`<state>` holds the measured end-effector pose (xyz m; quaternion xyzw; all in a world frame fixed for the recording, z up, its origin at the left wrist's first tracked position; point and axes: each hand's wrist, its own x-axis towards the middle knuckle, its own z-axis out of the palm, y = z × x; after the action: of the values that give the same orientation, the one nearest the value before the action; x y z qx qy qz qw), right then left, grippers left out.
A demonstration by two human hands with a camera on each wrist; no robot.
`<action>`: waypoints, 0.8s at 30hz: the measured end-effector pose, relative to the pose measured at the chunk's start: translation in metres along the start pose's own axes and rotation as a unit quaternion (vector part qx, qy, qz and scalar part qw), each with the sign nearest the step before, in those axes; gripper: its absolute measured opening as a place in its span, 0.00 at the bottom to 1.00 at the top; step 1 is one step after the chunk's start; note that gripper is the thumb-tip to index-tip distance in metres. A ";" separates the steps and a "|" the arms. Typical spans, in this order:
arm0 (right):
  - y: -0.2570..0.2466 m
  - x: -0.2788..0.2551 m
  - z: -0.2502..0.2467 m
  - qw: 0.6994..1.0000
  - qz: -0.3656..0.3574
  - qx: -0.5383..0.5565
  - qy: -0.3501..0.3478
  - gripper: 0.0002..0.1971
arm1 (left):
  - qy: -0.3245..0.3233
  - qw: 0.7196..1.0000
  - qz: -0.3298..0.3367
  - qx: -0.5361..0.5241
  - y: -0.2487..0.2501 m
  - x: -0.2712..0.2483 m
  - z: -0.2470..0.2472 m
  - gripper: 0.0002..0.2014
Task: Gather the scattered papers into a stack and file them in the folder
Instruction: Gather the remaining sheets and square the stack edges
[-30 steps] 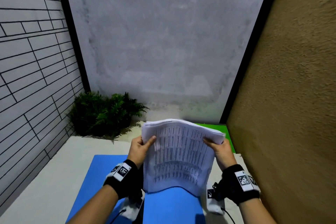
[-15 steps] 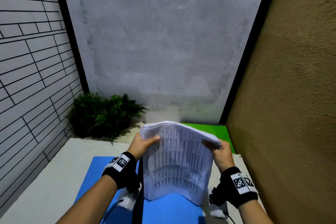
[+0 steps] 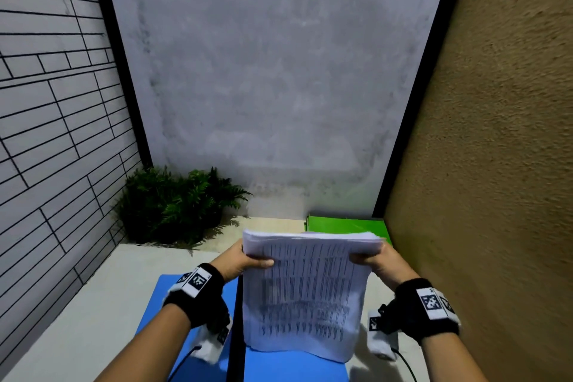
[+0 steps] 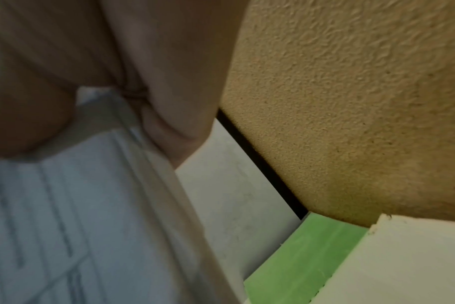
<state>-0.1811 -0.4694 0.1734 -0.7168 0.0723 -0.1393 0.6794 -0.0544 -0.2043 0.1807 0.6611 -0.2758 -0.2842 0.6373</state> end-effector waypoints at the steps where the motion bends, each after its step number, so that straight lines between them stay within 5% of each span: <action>1: -0.001 0.001 0.001 1.000 0.004 -0.005 0.002 0.38 | 0.002 1.000 0.001 0.010 0.001 -0.001 0.002 0.37; 4: -0.003 0.002 0.007 1.000 -0.003 -0.002 0.011 0.42 | 0.048 0.998 0.035 -0.001 0.004 -0.004 0.009 0.20; 8: -0.007 -0.006 0.015 0.996 -0.042 0.051 0.067 0.24 | 0.120 0.989 0.082 -0.032 0.004 -0.006 0.012 0.18; 10: -0.005 -0.011 0.013 0.993 -0.053 0.077 0.077 0.24 | 0.134 0.985 0.089 -0.057 0.004 -0.008 0.009 0.15; 15: 0.013 -0.021 0.021 0.994 -0.006 0.081 0.078 0.35 | 0.047 0.998 0.033 -0.038 -0.008 -0.015 0.011 0.39; 17: 0.015 -0.023 0.029 0.995 0.004 0.053 0.085 0.24 | 0.073 0.997 0.004 -0.029 -0.013 -0.014 0.015 0.41; 20: 0.010 -0.022 0.034 0.987 -0.005 0.045 0.154 0.12 | 0.113 0.993 0.025 -0.021 -0.006 -0.015 0.020 0.17; 24: -0.002 -0.029 0.041 0.988 -0.007 0.026 0.155 0.09 | 0.110 0.992 0.060 0.018 -0.001 -0.021 0.024 0.17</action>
<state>-0.1964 -0.4215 0.1713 -0.6693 0.1683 -0.2549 0.6773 -0.0862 -0.2059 0.1800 0.6818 -0.2480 -0.1666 0.6677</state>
